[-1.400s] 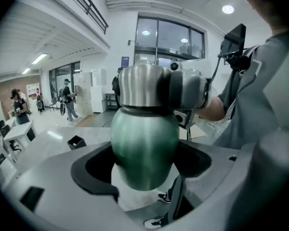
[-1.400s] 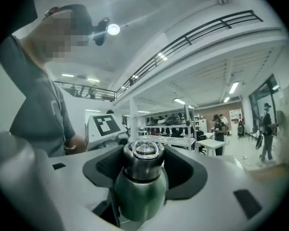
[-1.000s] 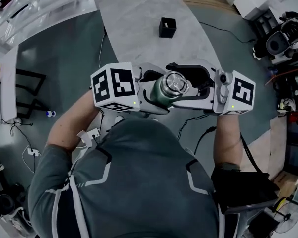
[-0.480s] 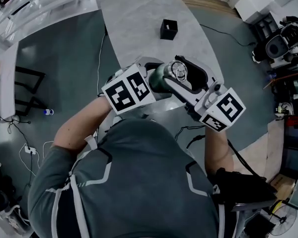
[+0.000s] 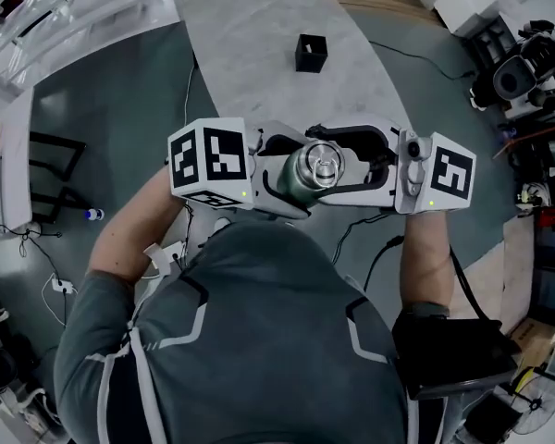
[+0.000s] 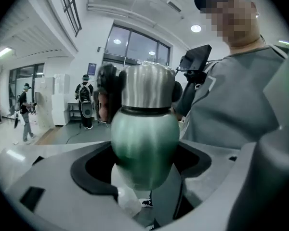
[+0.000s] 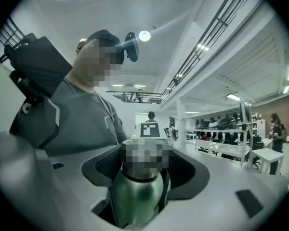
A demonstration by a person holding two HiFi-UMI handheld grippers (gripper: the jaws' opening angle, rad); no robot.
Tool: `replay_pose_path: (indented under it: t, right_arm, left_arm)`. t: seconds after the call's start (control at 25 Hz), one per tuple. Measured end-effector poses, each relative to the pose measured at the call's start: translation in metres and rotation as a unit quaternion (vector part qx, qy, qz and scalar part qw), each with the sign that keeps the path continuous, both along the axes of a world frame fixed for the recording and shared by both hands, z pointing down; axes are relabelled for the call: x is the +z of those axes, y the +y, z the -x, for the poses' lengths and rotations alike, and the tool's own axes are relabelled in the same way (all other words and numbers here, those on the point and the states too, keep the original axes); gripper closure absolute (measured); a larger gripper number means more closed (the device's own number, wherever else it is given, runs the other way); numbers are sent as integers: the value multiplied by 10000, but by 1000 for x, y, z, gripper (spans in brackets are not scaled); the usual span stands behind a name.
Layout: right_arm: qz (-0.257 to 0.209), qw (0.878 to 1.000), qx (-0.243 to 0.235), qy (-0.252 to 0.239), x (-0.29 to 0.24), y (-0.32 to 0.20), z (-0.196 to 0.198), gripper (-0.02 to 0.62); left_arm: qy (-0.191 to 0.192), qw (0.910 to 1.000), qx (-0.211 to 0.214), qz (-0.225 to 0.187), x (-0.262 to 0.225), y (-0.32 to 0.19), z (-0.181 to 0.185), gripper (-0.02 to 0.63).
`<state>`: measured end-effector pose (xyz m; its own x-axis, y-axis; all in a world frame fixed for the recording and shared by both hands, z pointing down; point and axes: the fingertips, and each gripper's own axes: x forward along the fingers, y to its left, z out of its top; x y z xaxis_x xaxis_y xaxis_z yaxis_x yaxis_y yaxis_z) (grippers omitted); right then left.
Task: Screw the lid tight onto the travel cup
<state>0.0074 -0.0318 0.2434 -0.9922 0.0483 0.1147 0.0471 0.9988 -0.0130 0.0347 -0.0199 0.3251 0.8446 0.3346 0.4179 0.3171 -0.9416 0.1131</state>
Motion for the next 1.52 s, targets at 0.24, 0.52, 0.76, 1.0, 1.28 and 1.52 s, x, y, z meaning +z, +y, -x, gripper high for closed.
replay_pose_path:
  t: [0.24,0.52,0.76,1.0,1.28,1.52]
  right_arm:
    - [-82,9981,436,-431,-10,-14,5,319]
    - [106,9598,2779,-370,22,-60,-8,321]
    - [-226,9888,1478,-48,13,-31,-4,286]
    - [-189,9997,125,-80,-3,1,-3,288]
    - [-270,9844,1722,-233,3,-40,-1,319]
    - [-105,9531,3023,-130,20,-60,-5,319]
  left_arm:
    - [-197,9971,-720,-132,5,-16,-6,232]
    - [-745,9720,-2191,-400,38,-61,-2,232]
    - [-412,9904,-1305,-199,25,-36,-7,232]
    - [-190,9995,-238,74,5,3,-6,232]
    - [-419,9876,-1506,-168,23,-40,-6,232]
    - [-775,9737,-2067,-567,40,-63,0,232]
